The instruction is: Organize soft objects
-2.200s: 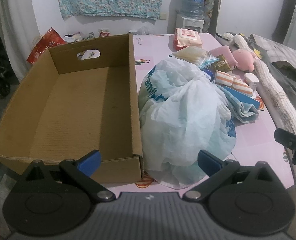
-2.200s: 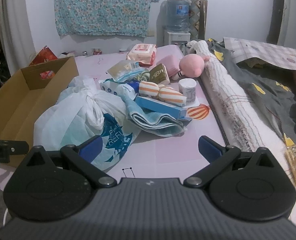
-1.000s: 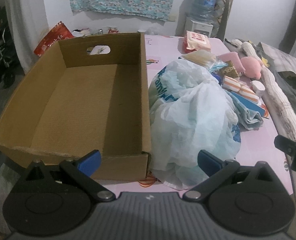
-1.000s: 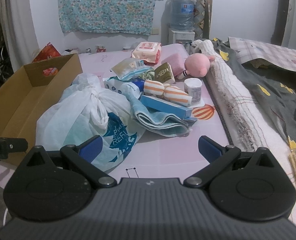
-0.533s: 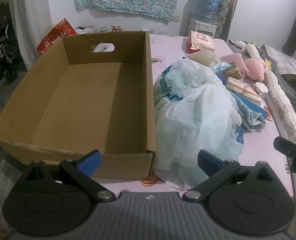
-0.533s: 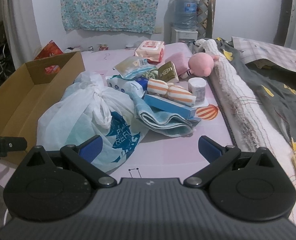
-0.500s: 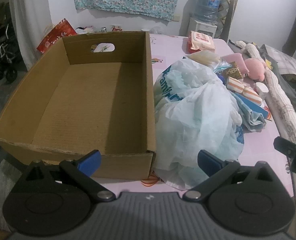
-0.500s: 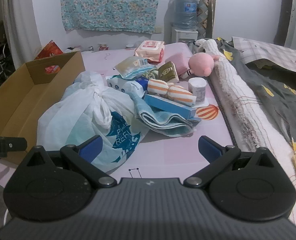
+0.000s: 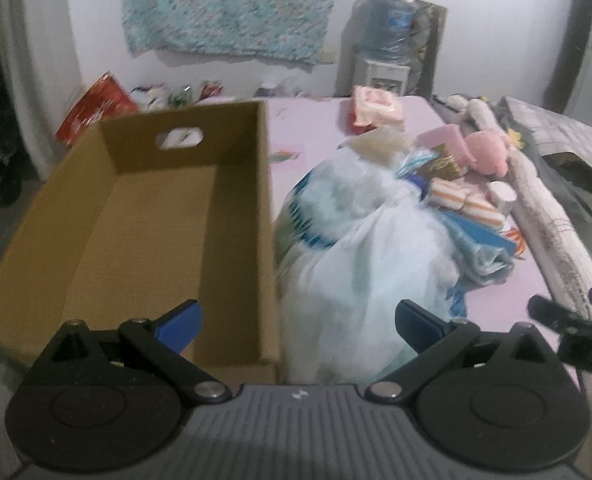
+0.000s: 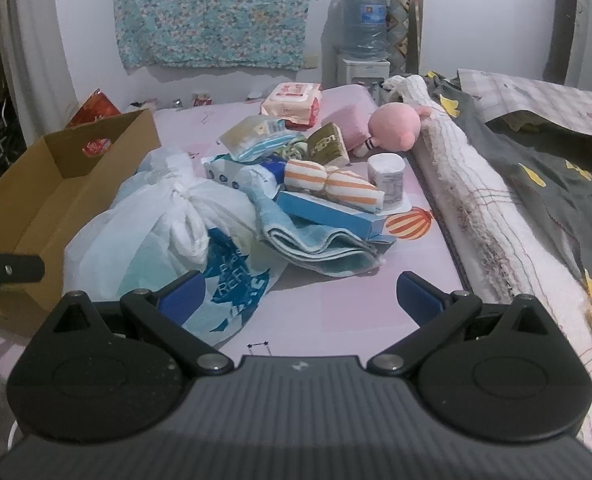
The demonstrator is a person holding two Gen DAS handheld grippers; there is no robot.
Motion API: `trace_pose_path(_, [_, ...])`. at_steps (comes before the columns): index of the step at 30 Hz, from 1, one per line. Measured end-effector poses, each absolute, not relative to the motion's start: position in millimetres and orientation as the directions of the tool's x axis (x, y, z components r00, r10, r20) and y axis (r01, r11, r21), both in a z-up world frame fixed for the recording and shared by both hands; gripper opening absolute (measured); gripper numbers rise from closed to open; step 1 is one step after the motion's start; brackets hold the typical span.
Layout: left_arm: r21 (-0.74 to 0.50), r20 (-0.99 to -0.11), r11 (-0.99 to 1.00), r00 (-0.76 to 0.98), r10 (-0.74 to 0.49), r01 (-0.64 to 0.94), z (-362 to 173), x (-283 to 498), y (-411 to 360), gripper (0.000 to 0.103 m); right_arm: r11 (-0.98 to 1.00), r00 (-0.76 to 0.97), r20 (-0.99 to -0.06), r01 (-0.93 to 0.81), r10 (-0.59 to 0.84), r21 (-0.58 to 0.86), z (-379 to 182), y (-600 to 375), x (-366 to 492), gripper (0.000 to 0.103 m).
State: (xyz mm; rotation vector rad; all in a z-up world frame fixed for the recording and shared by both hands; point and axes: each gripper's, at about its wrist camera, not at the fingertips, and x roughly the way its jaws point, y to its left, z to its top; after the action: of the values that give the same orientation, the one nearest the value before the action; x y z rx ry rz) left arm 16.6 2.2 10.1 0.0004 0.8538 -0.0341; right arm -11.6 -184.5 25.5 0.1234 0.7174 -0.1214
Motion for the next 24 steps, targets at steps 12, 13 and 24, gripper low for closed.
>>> trace_pose_path(12, [-0.102,-0.723,0.960,0.644,-0.251,0.259,8.0,80.3,-62.8,0.087,0.994,0.844,-0.526,0.103,-0.107,-0.037,-4.4,-226.8,4.0,0.102])
trace_pose_path(13, [-0.107,-0.728,0.956,0.634,-0.261,0.272,6.0,86.2,-68.6,0.084,0.995,0.850,-0.518,0.082,-0.095,-0.049,-7.1,-228.0,6.8,0.102])
trace_pose_path(24, [-0.105,-0.794,0.950,0.550,-0.257,0.293,-18.1,118.6,-98.1,0.026,0.950,0.850,-0.524,-0.206,0.055,-0.235,-55.1,-192.4,56.7,0.057])
